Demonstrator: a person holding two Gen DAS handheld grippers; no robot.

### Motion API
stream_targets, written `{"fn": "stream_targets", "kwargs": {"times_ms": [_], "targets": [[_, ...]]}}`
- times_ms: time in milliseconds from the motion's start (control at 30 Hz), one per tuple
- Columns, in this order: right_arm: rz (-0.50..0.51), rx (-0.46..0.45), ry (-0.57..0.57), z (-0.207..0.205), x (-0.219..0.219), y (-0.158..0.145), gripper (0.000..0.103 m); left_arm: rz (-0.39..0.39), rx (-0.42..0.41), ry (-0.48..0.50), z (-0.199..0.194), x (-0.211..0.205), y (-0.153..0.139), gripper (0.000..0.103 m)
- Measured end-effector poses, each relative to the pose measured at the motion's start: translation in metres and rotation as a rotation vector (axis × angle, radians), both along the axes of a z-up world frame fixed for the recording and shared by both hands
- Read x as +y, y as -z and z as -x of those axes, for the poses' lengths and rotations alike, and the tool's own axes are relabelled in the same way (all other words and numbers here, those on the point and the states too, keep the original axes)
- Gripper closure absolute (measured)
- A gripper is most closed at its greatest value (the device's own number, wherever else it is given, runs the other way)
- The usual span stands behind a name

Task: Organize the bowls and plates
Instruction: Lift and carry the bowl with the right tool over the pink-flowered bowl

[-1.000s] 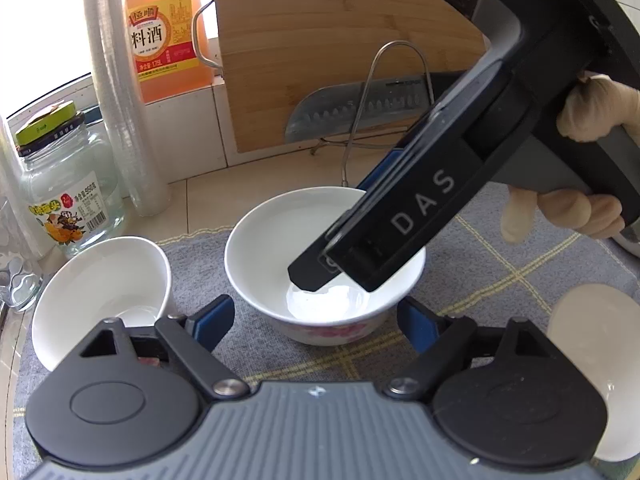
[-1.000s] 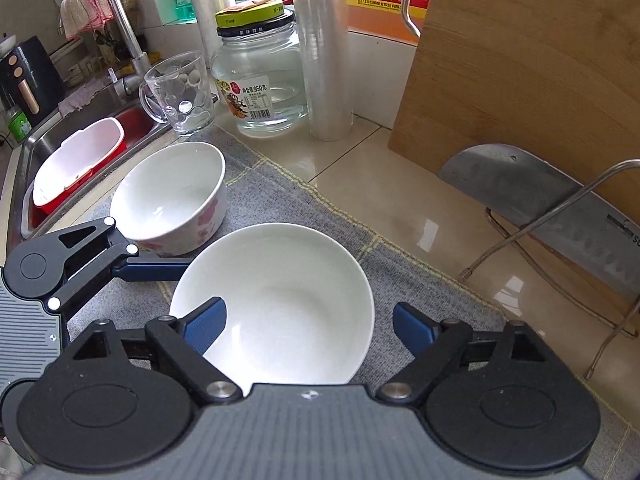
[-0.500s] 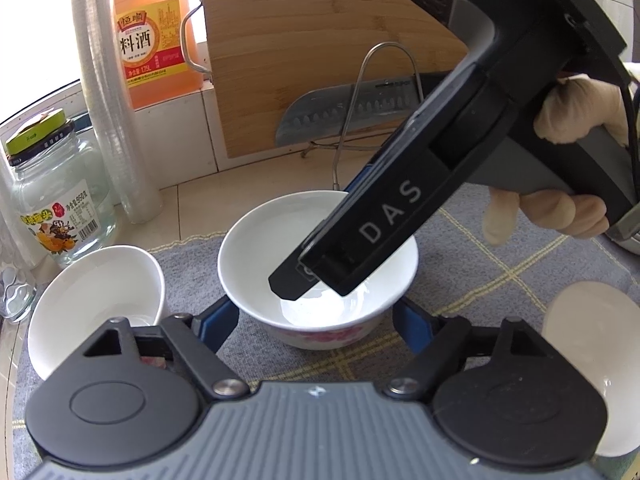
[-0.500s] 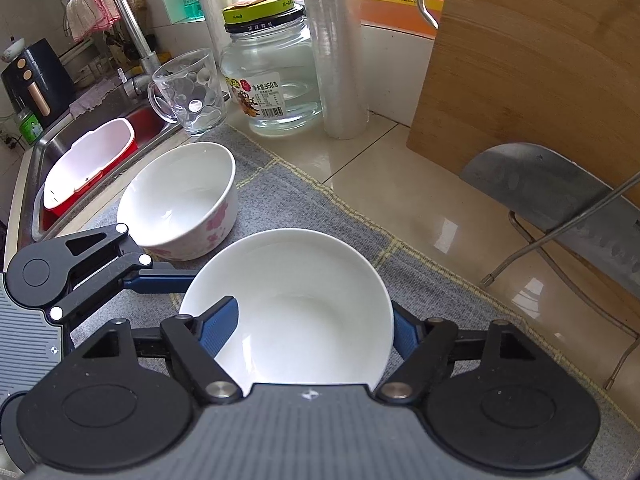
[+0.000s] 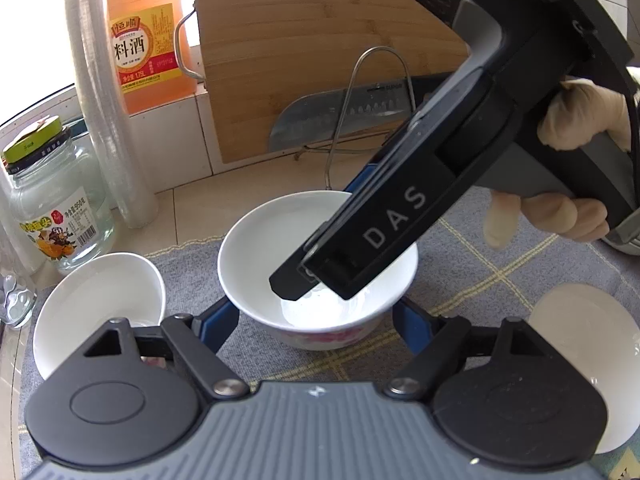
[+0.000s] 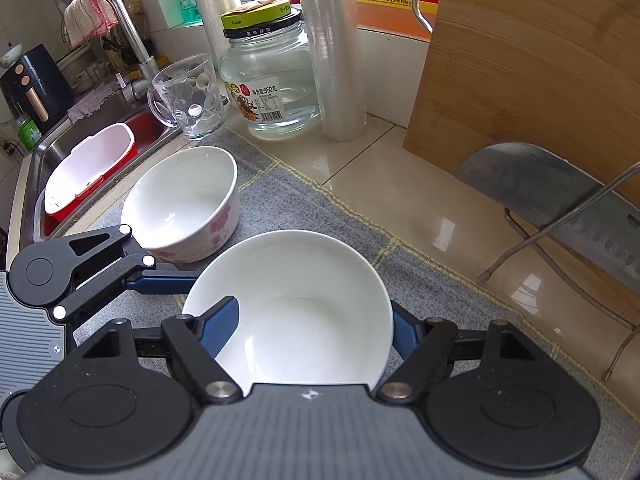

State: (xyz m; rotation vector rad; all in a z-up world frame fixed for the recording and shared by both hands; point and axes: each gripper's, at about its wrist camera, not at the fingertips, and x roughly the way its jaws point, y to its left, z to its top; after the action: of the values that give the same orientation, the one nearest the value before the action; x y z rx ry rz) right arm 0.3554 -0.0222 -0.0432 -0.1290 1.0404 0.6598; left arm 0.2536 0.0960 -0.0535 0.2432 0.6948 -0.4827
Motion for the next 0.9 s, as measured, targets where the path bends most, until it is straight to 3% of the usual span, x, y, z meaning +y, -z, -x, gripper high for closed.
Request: {"fn": "stream_targets", "kwargs": {"times_ms": [900], "targets": [[-0.045, -0.049, 0.117, 0.087, -0.034, -0.055, 0.02, 0.002, -0.006, 0.144, 0.067, -0.019, -0.047, 0.019]]}}
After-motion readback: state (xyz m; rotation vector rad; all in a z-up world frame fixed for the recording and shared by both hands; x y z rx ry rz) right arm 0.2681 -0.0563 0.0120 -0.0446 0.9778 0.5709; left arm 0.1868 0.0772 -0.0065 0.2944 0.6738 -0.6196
